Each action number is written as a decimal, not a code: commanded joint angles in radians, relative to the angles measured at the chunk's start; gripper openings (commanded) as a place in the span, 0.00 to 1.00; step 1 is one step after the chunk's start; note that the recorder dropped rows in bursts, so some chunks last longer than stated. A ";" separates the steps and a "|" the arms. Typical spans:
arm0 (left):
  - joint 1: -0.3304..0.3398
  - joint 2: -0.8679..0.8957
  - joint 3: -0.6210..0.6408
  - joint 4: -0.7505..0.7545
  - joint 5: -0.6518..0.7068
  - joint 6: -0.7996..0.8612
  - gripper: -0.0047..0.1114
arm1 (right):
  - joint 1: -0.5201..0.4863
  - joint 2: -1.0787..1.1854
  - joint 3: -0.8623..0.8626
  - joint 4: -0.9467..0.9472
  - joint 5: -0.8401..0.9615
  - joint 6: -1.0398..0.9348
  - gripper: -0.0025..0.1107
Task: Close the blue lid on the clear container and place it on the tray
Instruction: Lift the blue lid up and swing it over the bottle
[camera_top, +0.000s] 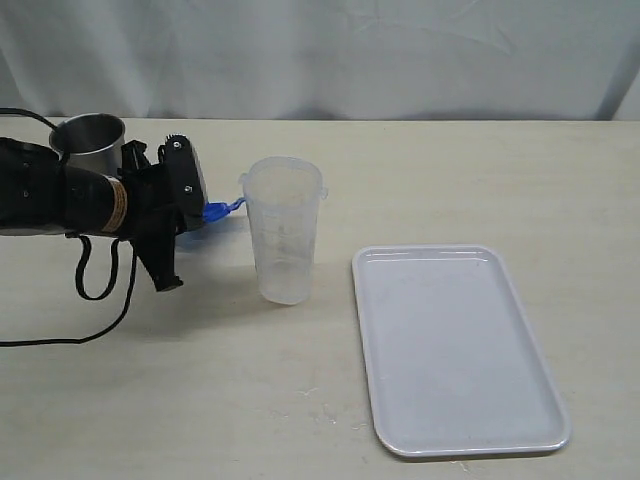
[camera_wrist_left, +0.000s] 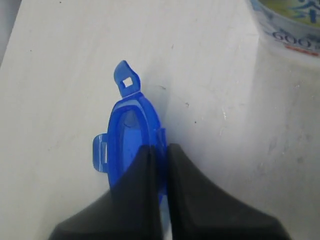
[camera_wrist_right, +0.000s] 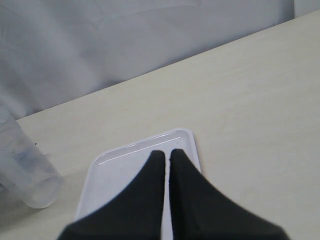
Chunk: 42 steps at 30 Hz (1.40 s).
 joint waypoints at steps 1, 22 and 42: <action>-0.001 -0.027 0.002 -0.033 0.017 -0.022 0.04 | -0.003 -0.004 0.004 0.001 0.002 0.001 0.06; -0.001 -0.263 0.002 -0.033 0.110 -0.415 0.04 | -0.003 -0.004 0.004 0.001 0.002 0.001 0.06; -0.001 -0.456 0.002 -0.028 -0.007 -0.820 0.04 | -0.003 -0.004 0.004 0.001 0.002 0.001 0.06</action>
